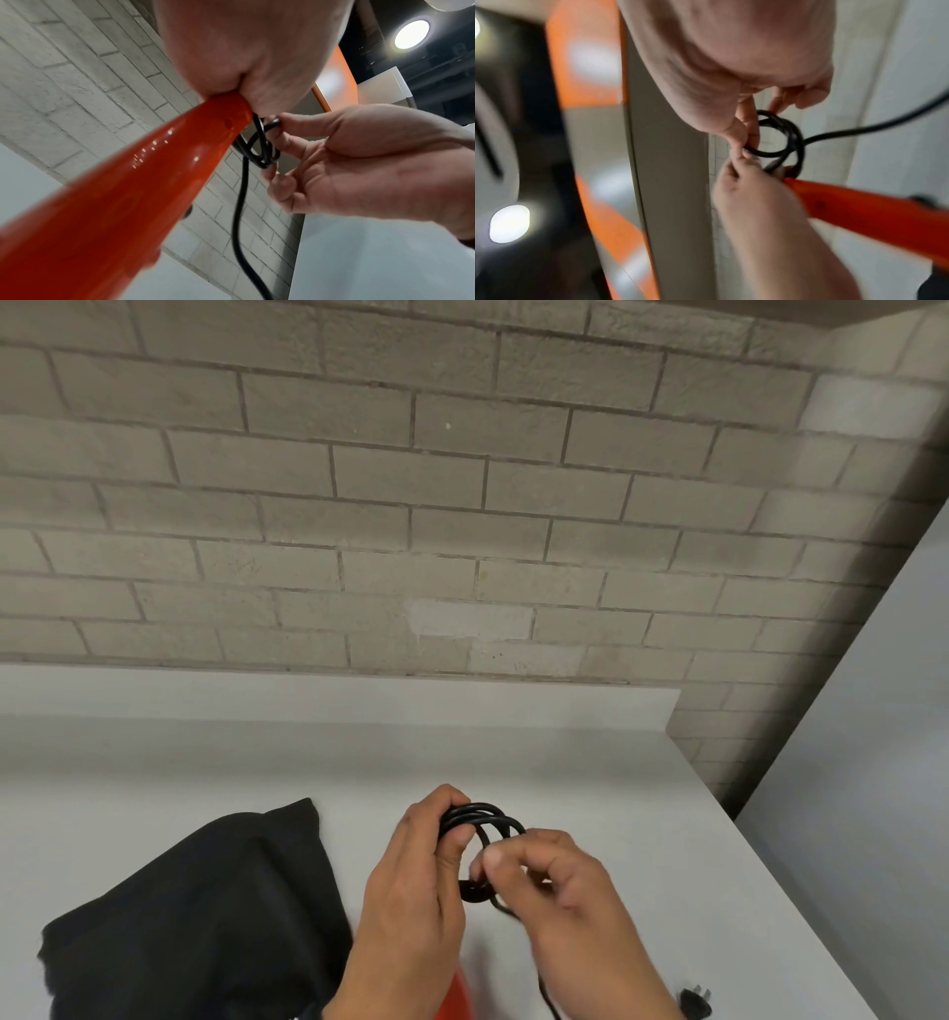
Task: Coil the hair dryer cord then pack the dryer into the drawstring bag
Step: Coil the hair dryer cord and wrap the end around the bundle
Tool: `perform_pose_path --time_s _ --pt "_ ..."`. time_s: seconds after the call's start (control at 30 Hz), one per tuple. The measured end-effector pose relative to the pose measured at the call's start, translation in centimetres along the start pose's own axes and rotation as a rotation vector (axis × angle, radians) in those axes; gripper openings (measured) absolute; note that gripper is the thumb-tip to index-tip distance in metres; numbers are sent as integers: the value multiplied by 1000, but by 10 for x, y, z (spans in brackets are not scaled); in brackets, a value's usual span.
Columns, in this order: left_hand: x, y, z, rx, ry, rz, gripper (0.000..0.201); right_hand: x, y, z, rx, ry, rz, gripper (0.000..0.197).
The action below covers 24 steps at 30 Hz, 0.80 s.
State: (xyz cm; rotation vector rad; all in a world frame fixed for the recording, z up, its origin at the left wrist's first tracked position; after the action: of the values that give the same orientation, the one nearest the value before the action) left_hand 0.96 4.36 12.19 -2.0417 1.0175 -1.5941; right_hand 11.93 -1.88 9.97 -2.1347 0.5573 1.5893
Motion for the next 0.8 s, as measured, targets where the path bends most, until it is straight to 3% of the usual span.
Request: perform_pose_path --time_s 0.1,0.17,0.23,0.3,0.37,0.43,0.63,0.7,0.8 --pt "4 0 0 2 -6 25 20 -3 -2 -2 -134 -280 143 37" --pt "4 0 -2 16 8 23 20 -3 -1 -3 -172 -398 175 34" --pt "1 -1 -4 34 28 7 18 -10 1 -8 -141 -203 21 20" --pt "-3 -1 -4 41 47 -25 16 -12 5 -17 19 48 -148 9" --pt "-6 0 -4 52 68 -42 15 -20 12 -23 181 165 -289 19" --pt "-4 0 -6 72 74 -27 17 -22 14 -27 246 121 -331 19" --pt "3 0 -3 86 58 63 20 -11 11 -30 132 -44 -107 20" --pt "5 0 -3 95 62 73 20 -10 9 -23 4 -349 32 8" --pt "5 0 -1 92 57 81 20 -6 12 -9 -217 -833 323 24"
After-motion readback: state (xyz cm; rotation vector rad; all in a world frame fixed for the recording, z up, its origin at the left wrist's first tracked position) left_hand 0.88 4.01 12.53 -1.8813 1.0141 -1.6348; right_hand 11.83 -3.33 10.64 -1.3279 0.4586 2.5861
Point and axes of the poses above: each hand's wrist, its own y-axis away from the middle knuckle, its own z-axis out of the palm, x = y × z, the point moved 9 cm from there along -y, towards the middle knuckle, and after that the axes turned 3 degrees about x, right-handed, at the moved point
